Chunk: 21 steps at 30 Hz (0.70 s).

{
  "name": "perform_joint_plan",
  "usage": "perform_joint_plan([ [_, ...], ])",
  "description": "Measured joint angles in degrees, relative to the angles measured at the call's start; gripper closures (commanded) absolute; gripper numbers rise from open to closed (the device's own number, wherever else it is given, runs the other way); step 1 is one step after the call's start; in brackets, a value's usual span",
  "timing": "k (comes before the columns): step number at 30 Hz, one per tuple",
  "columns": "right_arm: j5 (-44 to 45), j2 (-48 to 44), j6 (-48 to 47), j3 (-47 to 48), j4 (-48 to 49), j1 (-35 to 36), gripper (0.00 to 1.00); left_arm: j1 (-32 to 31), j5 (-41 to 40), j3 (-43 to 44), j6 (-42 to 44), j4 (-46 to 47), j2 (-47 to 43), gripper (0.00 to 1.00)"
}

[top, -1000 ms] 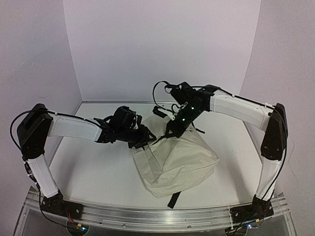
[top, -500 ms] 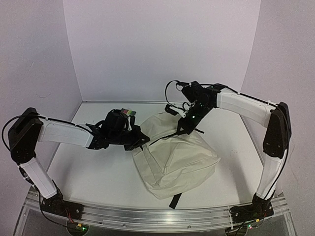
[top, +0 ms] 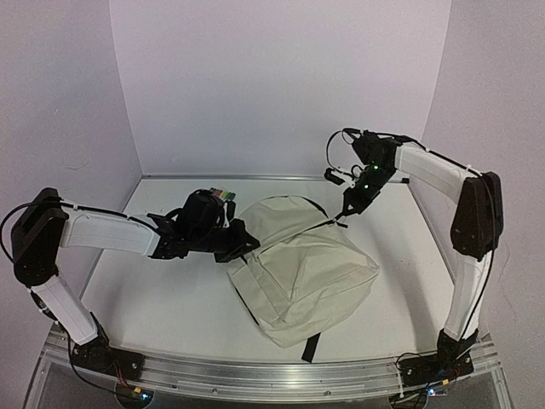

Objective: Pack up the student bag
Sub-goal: Unzip the student bag at the center of the board.

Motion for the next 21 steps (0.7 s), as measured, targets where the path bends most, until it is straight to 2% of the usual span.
perform_joint_plan([
  [7,1.63,9.81,2.38,13.66,-1.28,-0.14,1.00,-5.14,3.68,13.18,7.04,-7.18,10.93,1.00],
  [11,1.71,10.75,4.30,16.26,-0.95,0.91,1.00,-8.74,6.34,20.20,10.94,-9.82,15.57,0.98],
  [12,1.52,10.73,4.72,16.34,-0.98,1.32,1.00,-9.40,6.69,21.07,11.61,-10.43,16.01,0.94],
  [14,0.83,10.73,5.37,16.24,-1.01,2.32,0.98,-10.17,6.93,21.80,12.70,-11.44,16.18,0.76],
  [16,-0.33,10.69,6.17,15.75,-1.00,3.23,0.85,-10.27,6.94,21.80,14.07,-12.60,16.01,0.55],
  [17,-0.89,10.69,6.80,15.65,-1.02,3.58,0.77,-9.89,7.14,21.78,14.32,-13.30,15.80,0.49],
  [21,-2.61,10.42,8.07,15.56,-0.92,4.46,0.39,-7.59,6.28,21.29,14.16,-15.69,12.21,0.32],
])
